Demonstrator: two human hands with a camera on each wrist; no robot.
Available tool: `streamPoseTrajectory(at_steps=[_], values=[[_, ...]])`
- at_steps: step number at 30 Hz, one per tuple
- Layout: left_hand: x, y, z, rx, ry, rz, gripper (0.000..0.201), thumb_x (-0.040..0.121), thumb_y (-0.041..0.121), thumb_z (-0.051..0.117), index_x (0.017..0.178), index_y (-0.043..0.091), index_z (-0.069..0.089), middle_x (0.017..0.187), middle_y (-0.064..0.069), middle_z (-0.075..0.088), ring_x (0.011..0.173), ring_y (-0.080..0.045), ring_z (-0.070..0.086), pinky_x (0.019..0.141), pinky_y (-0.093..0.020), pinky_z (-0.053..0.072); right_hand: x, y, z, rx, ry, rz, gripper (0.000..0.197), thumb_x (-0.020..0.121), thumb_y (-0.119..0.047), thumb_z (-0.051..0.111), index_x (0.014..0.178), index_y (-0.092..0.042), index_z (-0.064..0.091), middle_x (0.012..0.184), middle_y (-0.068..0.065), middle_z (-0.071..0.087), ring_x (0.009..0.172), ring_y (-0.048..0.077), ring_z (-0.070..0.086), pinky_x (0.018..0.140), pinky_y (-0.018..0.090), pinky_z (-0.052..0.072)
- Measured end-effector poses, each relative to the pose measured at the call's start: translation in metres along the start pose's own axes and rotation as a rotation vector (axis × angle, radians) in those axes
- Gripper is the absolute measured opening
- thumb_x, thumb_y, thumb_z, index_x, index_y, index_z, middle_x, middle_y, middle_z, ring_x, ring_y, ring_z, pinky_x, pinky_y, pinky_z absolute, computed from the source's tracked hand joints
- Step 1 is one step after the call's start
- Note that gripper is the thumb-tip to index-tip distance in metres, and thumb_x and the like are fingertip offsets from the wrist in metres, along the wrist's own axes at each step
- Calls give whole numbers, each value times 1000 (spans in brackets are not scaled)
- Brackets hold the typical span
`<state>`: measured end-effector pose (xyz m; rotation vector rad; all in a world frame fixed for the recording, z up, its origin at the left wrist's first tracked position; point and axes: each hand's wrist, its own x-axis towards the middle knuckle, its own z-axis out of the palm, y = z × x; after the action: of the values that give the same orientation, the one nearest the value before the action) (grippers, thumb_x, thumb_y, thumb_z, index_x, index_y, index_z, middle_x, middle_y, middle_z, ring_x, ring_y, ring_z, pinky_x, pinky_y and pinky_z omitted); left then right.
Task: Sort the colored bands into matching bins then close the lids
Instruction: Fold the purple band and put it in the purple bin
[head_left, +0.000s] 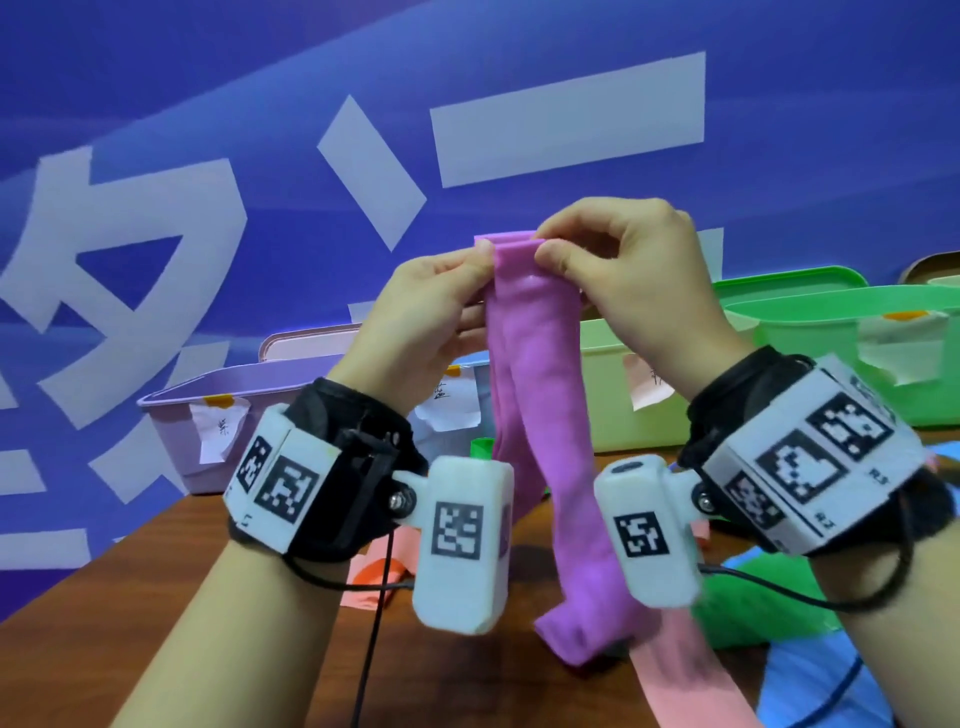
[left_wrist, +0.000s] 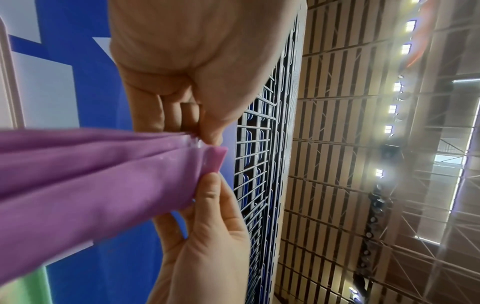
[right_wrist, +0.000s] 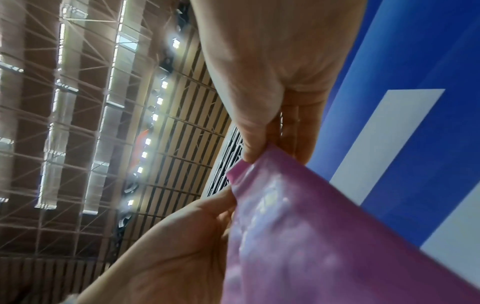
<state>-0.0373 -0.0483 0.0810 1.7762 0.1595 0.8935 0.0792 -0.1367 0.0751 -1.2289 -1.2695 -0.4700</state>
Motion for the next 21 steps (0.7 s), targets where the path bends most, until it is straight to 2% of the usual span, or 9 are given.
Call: streamPoseTrajectory(at_steps=[3, 5, 9, 11, 14, 16, 21], values=[[-1, 1, 2, -15, -31, -24, 30, 102, 23, 35, 109, 14, 63, 49, 14, 54, 42, 1, 48, 56, -13, 46, 0, 4, 1, -37, 22, 11, 10, 83, -17, 66, 78, -26, 65, 63, -20, 57, 61, 2, 55, 67, 27, 55], [-2, 1, 3, -17, -41, -42, 30, 102, 20, 34, 103, 15, 63, 47, 15, 49, 40, 0, 42, 55, -13, 44, -1, 5, 2, -78, 26, 12, 8, 84, -20, 65, 79, -26, 64, 65, -20, 56, 61, 1, 54, 65, 25, 54], [-3, 1, 3, -24, -77, -69, 27, 101, 16, 35, 94, 14, 61, 49, 14, 52, 42, 0, 47, 57, -14, 48, -2, 6, 1, -199, 27, 17, 6, 85, -29, 63, 81, -25, 66, 72, -11, 62, 64, 2, 54, 67, 25, 48], [-4, 1, 3, -43, -95, -78, 27, 101, 15, 35, 98, 11, 61, 57, 12, 59, 49, 0, 54, 61, -16, 53, -2, 6, 0, -239, 31, 28, 6, 84, -32, 63, 79, -28, 65, 75, -10, 63, 70, 7, 56, 70, 28, 49], [-3, 1, 3, -69, -83, -111, 32, 101, 22, 35, 106, 6, 62, 85, -4, 68, 76, -13, 66, 75, -26, 56, -2, 5, -1, -308, 26, 36, 8, 83, -33, 62, 80, -27, 66, 76, -10, 63, 79, 14, 61, 76, 34, 50], [-4, 1, 3, -22, -88, -91, 34, 100, 27, 40, 107, 5, 64, 90, -8, 69, 79, -17, 67, 75, -27, 56, -2, 4, -2, -353, 10, 24, 11, 84, -33, 61, 84, -25, 68, 80, -8, 64, 84, 16, 61, 78, 36, 50], [-5, -3, 6, 109, -22, 0, 25, 99, 18, 45, 97, 8, 67, 88, -8, 68, 77, -16, 67, 72, -24, 56, -5, 2, -1, -418, -17, -34, 18, 90, -33, 56, 95, -17, 64, 91, 2, 68, 88, 24, 60, 77, 36, 47]])
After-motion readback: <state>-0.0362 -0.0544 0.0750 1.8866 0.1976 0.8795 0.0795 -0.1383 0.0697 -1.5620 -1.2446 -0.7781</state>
